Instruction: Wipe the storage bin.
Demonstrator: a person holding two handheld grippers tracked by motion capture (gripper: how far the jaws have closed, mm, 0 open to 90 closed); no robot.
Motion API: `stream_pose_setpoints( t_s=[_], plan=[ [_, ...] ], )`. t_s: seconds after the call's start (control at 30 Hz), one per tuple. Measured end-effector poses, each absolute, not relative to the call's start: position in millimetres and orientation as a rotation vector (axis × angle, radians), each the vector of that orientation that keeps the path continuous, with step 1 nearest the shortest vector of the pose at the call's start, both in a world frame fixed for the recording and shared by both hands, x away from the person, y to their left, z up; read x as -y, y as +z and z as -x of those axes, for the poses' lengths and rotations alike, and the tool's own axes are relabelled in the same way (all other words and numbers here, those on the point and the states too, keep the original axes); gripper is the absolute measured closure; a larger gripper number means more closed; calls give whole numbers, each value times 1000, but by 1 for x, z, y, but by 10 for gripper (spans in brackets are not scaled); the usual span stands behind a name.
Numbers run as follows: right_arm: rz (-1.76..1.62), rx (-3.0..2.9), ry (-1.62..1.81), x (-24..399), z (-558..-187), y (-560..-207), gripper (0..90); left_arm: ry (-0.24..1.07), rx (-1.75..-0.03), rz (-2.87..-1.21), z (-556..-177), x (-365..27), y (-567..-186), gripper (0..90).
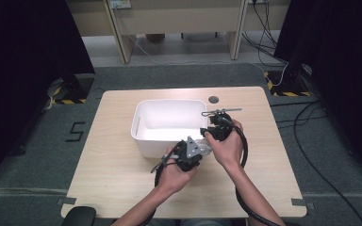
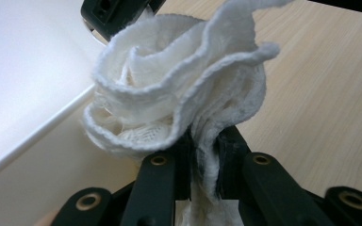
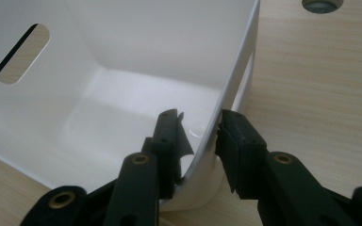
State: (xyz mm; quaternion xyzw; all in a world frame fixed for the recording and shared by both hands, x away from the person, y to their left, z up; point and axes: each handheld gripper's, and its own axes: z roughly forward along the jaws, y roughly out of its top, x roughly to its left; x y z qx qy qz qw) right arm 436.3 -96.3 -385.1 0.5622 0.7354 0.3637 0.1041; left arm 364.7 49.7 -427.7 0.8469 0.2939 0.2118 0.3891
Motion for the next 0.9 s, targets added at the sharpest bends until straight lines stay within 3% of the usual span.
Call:
stream_pose_setpoints(
  t_s=[0.9],
  plan=[
    [-1638,-2168,1076,96,-436,-385,694,521,-769,-2209,-374,-42,-471,792]
  ],
)
